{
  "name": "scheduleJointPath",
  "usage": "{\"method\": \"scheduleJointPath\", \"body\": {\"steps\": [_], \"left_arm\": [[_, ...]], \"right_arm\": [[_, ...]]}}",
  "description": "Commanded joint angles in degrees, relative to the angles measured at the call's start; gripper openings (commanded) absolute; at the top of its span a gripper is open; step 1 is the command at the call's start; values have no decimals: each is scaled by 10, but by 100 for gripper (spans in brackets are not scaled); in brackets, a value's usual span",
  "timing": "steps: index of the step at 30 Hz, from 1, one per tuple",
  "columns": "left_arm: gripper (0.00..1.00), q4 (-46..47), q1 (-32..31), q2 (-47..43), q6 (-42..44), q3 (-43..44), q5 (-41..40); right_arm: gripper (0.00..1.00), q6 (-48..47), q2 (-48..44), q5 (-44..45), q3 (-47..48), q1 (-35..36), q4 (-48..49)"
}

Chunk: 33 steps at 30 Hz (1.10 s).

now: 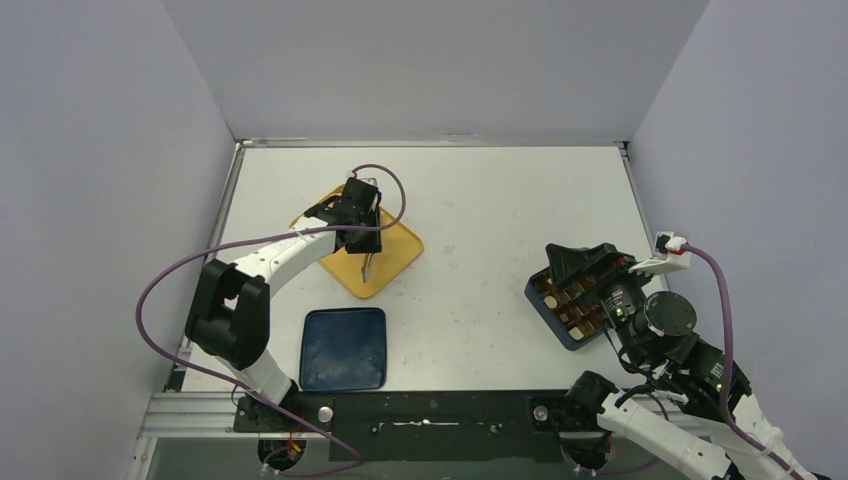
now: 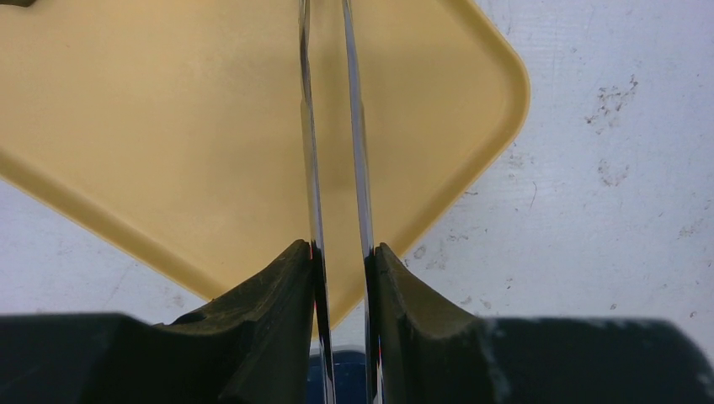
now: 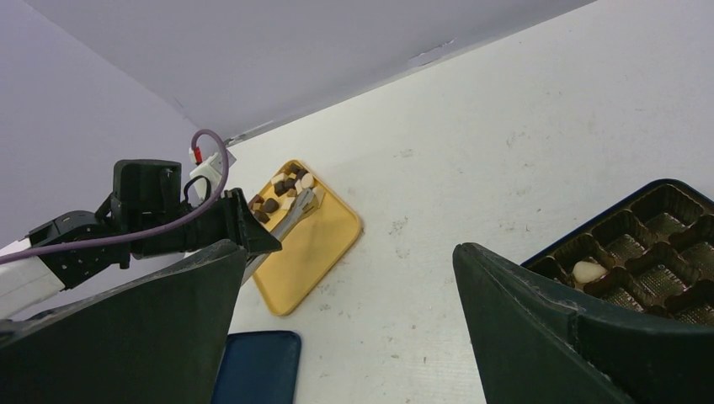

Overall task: Pack the chocolate
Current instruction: Pick up the fake chocolate from the plate.

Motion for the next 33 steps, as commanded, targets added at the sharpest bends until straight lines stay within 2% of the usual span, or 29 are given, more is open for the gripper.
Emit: {"method": "scheduleJointPath", "body": {"steps": [1,11,19,33], "left_arm": [[26,-4,4,-33,5,25,10],[23,-12,4,-83,9,25,36],[21,26,-8,-107,3,22,112],[22,121,-201,-37,-18,101,111]], "right_arm": [[100,-5,-1,7,17,-2,6],[100,-2,5,2,12,-2,15],[100,5,13,-2,1,-2,21],[100,14,15,4,-8,-2,30]]}}
